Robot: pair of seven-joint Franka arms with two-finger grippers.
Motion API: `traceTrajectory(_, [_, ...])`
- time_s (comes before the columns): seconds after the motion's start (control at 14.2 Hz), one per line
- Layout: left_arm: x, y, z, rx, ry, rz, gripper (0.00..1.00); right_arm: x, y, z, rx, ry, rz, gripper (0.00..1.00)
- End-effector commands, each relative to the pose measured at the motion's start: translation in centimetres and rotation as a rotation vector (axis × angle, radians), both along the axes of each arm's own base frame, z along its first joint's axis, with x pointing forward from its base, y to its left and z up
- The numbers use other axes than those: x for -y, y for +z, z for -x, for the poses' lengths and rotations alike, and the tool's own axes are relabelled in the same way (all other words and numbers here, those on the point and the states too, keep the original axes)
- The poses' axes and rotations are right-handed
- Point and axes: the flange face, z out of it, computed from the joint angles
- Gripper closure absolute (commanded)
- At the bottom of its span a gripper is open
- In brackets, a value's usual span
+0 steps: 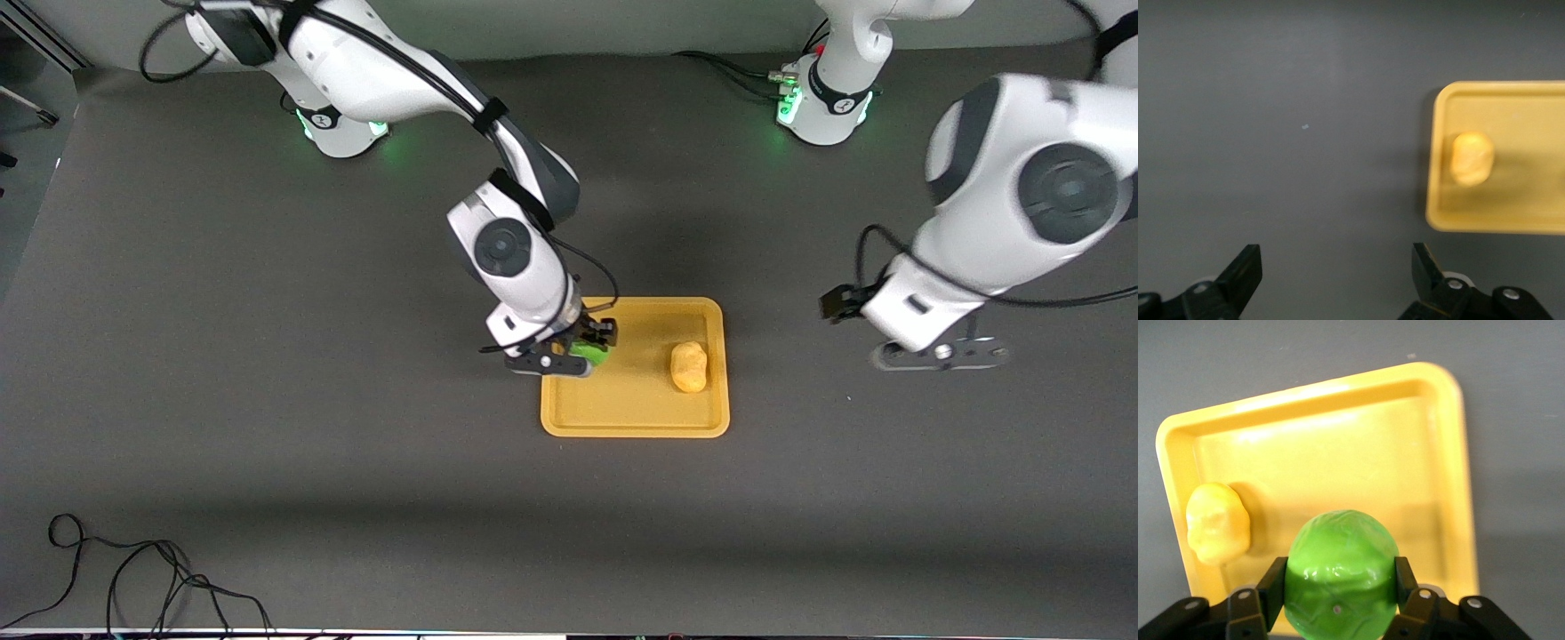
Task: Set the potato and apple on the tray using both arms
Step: 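Carry the apple onto the tray while the left gripper withdraws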
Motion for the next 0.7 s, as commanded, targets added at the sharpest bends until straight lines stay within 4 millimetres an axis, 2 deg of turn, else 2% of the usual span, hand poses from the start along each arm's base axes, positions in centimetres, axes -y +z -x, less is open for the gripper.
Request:
traceTrajectory(0.0, [-4.1,3.0,3.3,0.007,-0.008,0.012,0.0,-2.7,-2.5,-1.1,0.006,-0.003,-0.01,0.54])
traceTrajectory(0.21, [-9.1,6.4,5.5,0.02,-0.049,0.035,0.0,-3.0,-4.2,-0.4,0.013,0.03,0.034,0.54])
traceTrajectory(0.28, [-9.9,7.3,6.1,0.029,-0.05,0.067,0.0,-3.0,-4.3,-0.3,0.018,0.039,0.046,0.54])
traceTrajectory(0.35, [-10.4,7.2,6.3,0.033,-0.04,0.074,0.0,-3.0,-5.1,0.1,0.007,0.042,0.056,0.49])
traceTrajectory(0.49, [-10.2,5.6,5.8,0.045,-0.045,0.075,0.0,-3.1,-5.1,0.3,0.003,0.029,0.057,0.26])
traceTrajectory(0.56, [-10.4,4.5,5.7,0.056,-0.042,0.074,0.0,-3.1,-5.3,0.4,-0.002,0.002,0.059,0.12])
traceTrajectory(0.63, [-10.5,4.2,5.6,0.066,-0.04,0.074,0.0,-3.1,-5.2,0.3,-0.001,0.002,0.058,0.0])
